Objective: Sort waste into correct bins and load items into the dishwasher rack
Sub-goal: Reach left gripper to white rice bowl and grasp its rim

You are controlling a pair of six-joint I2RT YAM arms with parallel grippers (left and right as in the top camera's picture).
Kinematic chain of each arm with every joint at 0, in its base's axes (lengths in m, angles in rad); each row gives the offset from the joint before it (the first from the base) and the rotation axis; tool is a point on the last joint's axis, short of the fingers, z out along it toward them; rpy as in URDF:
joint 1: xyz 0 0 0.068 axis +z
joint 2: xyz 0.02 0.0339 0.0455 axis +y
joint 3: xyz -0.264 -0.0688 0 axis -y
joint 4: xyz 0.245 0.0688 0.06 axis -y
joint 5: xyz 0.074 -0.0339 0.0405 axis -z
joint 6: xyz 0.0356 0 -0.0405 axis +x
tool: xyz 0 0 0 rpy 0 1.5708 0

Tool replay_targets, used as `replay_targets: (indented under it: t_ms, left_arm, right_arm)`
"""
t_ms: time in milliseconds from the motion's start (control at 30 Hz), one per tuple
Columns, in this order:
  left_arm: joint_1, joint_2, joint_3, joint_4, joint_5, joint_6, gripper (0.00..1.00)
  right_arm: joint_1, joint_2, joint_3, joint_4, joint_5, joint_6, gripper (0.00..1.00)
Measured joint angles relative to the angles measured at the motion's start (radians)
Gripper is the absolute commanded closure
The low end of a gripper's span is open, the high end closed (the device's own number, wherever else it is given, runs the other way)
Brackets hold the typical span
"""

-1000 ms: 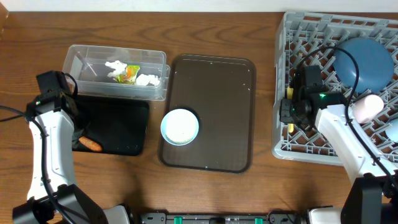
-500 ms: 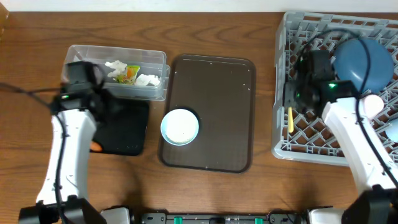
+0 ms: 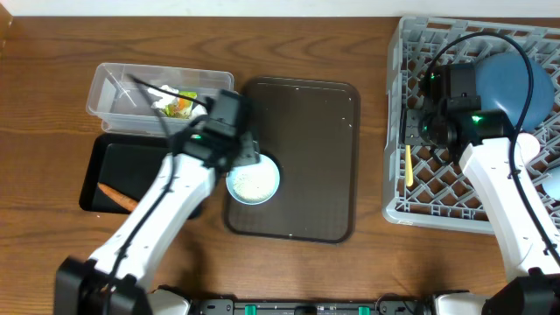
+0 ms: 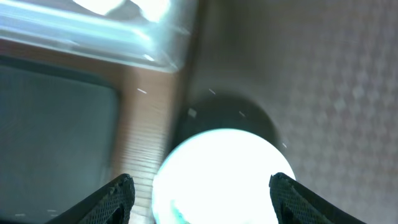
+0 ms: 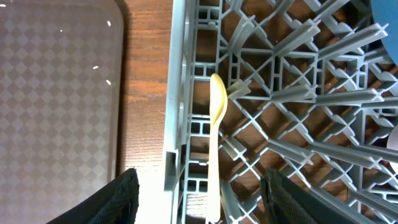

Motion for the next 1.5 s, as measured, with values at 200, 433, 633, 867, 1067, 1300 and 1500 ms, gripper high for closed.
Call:
replay_targets:
  t_ms: [200,433,633,867,1067,1300,1500]
  left_arm:
    - [-0.116,0.126,0.0,0.041,0.0,-0.032,0.28]
    - [-0.195,0.225,0.0,0.092,0.0,-0.051,0.28]
    - [-0.214,0.283,0.0,0.1,0.0,-0.088,0.34]
    - [-0.226,0.317,0.0,0.123,0.0,-0.109,0.48]
    - [-0.237,0.319,0.0,0.138,0.0,-0.108,0.52]
    - [-0.245,0.319,0.0,0.145,0.0,-0.115,0.65]
    - [-0.245,0.32,0.0,0.146,0.0,-0.114,0.7]
  right_arm:
    - [0.0,0.0,0.0,-0.001,0.0,0.0,0.37]
    - [0.0,0.0,0.0,-0.004,0.0,0.0,0.37]
    - [0.0,0.0,0.0,-0.005,0.0,0.0,0.37]
    - [0.0,0.0,0.0,-0.008,0.0,0.0,0.37]
    - [0.0,0.0,0.0,-0.01,0.0,0.0,0.37]
    - [0.0,0.0,0.0,-0.014,0.0,0.0,0.37]
    - [0.0,0.0,0.0,-0.018,0.0,0.0,0.37]
